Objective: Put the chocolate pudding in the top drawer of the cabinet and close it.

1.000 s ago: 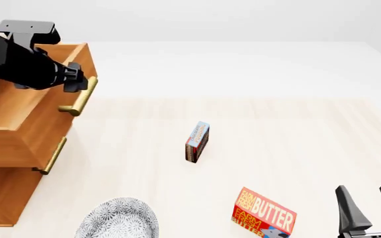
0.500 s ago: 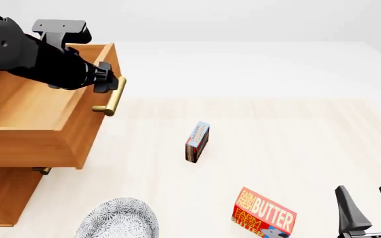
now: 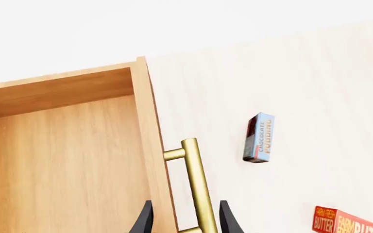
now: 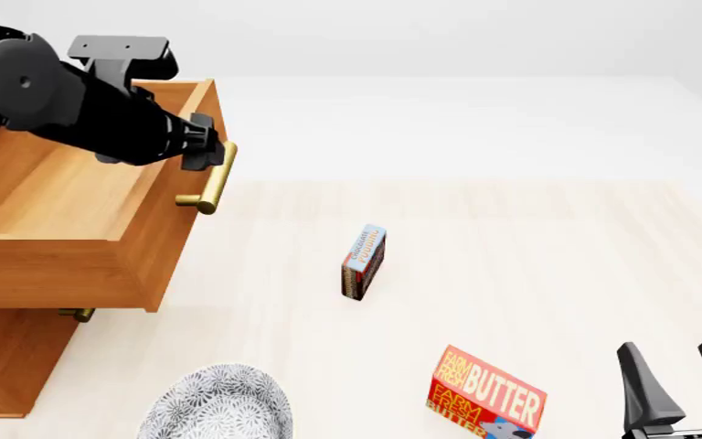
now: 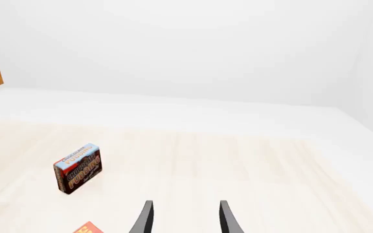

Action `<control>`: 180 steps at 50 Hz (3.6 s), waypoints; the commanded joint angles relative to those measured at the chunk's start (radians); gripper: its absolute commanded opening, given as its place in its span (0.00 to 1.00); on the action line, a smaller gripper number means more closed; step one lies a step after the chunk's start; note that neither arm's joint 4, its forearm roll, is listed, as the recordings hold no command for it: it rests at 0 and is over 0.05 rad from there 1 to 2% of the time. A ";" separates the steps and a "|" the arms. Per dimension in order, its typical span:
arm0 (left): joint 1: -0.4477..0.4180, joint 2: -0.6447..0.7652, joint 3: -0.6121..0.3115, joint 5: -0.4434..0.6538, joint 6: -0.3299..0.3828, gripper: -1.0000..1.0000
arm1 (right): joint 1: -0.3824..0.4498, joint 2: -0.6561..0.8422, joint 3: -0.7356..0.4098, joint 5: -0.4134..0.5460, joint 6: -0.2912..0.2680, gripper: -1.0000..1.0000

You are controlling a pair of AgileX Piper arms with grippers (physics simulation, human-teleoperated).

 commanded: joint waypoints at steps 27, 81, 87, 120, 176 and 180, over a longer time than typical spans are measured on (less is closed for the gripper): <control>-0.056 -0.069 -0.123 0.104 0.070 1.00 | 0.005 0.000 0.000 -0.006 0.000 1.00; -0.217 -0.068 -0.076 0.009 0.003 1.00 | 0.003 -0.001 -0.002 -0.008 0.003 1.00; -0.238 -0.055 -0.052 -0.027 -0.008 1.00 | 0.002 -0.001 -0.001 -0.007 0.003 1.00; -0.292 -0.003 0.053 -0.224 -0.026 1.00 | 0.002 0.000 0.001 -0.006 -0.002 1.00; -0.339 0.090 0.190 -0.440 -0.052 1.00 | 0.005 0.000 0.000 -0.004 -0.007 1.00; -0.341 0.094 0.196 -0.450 -0.055 1.00 | 0.005 -0.001 0.000 -0.004 -0.007 1.00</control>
